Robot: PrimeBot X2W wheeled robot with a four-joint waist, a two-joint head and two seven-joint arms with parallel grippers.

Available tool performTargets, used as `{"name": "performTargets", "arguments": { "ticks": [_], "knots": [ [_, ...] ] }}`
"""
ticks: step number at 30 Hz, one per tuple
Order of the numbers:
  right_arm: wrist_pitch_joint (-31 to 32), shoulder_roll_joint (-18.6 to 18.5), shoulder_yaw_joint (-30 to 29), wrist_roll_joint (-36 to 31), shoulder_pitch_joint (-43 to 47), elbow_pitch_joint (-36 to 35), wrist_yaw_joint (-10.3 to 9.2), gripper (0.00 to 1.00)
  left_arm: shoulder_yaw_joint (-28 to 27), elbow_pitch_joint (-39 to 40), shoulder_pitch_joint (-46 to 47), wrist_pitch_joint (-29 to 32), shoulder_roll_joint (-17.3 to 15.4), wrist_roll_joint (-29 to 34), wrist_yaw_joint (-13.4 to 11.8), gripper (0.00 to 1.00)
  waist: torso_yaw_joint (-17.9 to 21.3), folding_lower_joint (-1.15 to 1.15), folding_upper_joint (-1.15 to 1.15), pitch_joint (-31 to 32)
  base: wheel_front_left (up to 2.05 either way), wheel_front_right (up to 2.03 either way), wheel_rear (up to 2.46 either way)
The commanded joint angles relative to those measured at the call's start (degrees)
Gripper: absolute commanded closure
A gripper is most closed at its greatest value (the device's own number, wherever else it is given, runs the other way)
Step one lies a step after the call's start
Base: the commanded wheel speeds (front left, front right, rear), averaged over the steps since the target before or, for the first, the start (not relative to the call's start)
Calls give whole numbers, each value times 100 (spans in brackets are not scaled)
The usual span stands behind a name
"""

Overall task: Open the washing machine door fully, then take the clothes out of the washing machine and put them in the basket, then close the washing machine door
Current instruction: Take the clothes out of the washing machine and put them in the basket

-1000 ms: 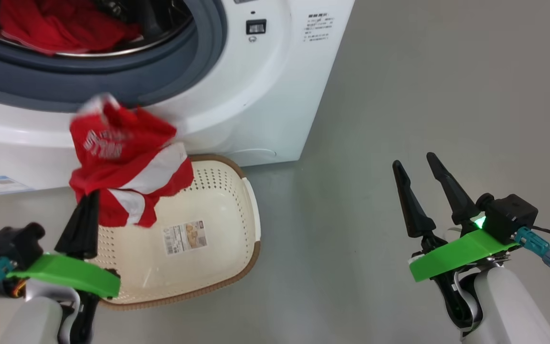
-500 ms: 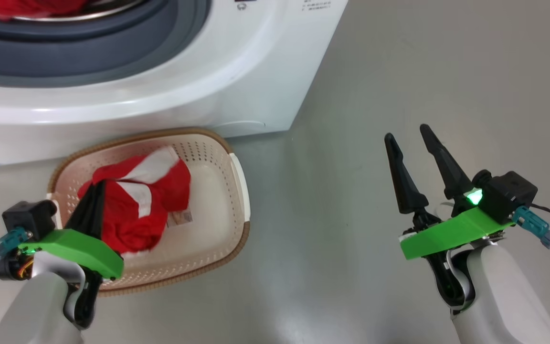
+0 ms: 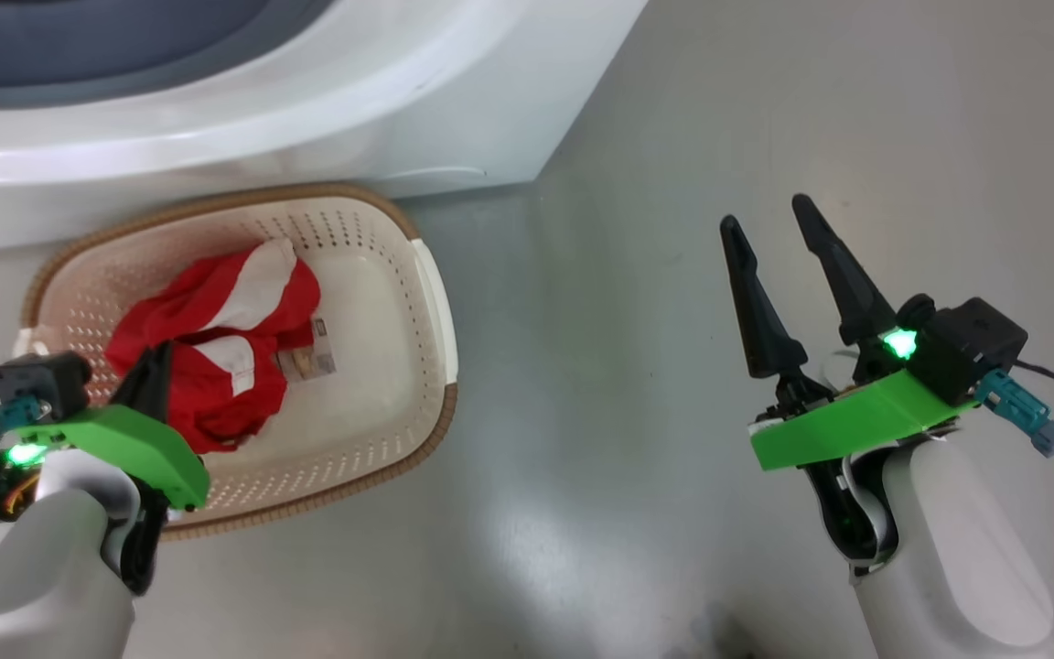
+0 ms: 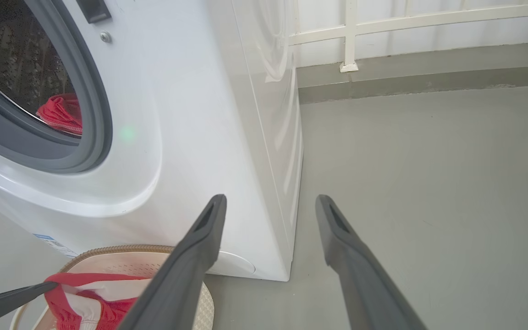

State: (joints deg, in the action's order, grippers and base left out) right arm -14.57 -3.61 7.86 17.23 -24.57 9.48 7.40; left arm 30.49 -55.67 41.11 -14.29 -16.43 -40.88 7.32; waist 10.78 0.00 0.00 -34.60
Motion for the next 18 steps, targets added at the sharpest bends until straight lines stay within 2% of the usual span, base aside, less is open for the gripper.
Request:
{"name": "performTargets", "arguments": {
  "ticks": [1,9,18],
  "knots": [
    [-43,61,143,-48,-4,-179,9,0,-42,-61,135,-71,-236,-103,16,100,75,0,0,-179,0,0,0],
    [-43,71,261,63,-68,-256,9,0,643,-603,510,43,-362,-525,16,100,193,0,0,-450,0,0,0],
    [-43,72,387,122,-99,-274,9,0,1295,-781,688,277,-477,-1008,16,100,305,0,0,-578,0,0,0]
  ]
}}
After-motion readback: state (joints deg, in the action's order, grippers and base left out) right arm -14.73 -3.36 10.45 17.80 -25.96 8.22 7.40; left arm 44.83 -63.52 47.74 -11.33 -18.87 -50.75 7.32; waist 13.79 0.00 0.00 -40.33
